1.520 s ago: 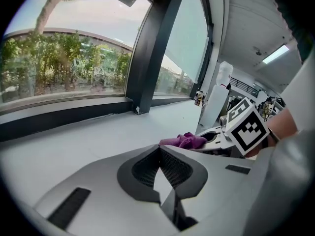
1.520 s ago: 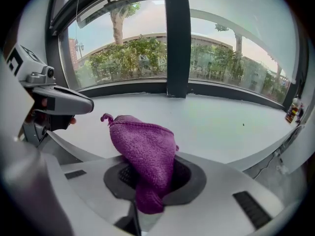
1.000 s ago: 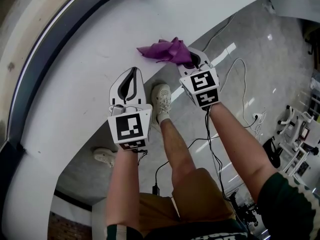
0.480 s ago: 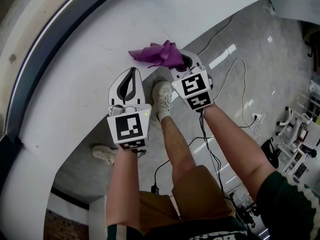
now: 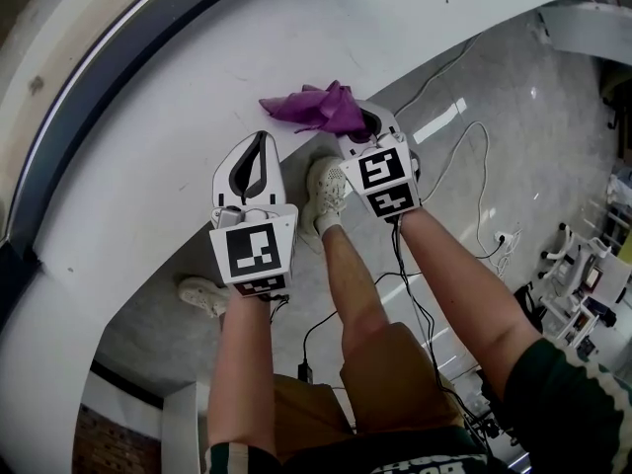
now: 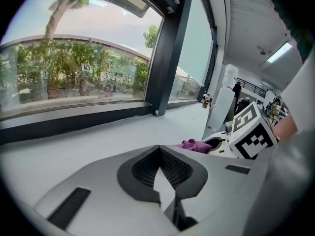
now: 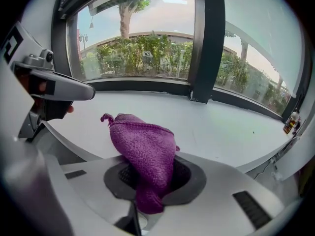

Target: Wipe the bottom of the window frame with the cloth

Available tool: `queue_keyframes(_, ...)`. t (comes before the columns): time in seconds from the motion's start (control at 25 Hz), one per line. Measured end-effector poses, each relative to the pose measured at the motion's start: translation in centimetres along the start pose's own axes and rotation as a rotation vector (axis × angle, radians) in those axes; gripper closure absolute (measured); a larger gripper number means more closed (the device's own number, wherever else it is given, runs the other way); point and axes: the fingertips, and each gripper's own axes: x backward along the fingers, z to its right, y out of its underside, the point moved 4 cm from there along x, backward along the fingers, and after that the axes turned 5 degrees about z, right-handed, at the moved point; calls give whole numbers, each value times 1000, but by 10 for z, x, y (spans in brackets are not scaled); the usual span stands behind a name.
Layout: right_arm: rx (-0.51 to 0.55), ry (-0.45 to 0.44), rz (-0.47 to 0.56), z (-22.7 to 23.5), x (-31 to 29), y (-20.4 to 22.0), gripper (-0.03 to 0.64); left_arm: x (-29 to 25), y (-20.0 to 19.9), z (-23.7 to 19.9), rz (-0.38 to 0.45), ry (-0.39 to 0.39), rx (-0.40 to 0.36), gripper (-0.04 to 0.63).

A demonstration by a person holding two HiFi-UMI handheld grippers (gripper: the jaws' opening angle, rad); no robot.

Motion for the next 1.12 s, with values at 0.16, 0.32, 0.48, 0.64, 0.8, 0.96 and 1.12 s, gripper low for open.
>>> queue_keyframes(0.16,7,-17,-6,-11,0,-1,529,9,6,-6,-8,-16,-2,586)
queue_keyframes(0.32,25,-50,-12,-37,-2,-4,529,24,13,-17,-15,-33,9,586)
queue_keyframes(0.48,54,-75,-22,-56,-3,-7,529,34,18,-26,-22,-51,24,586)
queue_keyframes(0.64,66,-93,-29,-68,-5,-10,529,45,22,-34,-22,-69,42,586)
queue_keyframes(0.8,84,-98,-34,-76,-6,-12,529,56,22,-44,-27,-88,67,586)
queue_keyframes(0.96,112,-113,-36,-89,-7,-16,529,68,25,-54,-29,-104,90,586)
queue_keyframes(1.12,139,-134,-35,-105,-10,-21,529,78,32,-64,-23,-120,97,586)
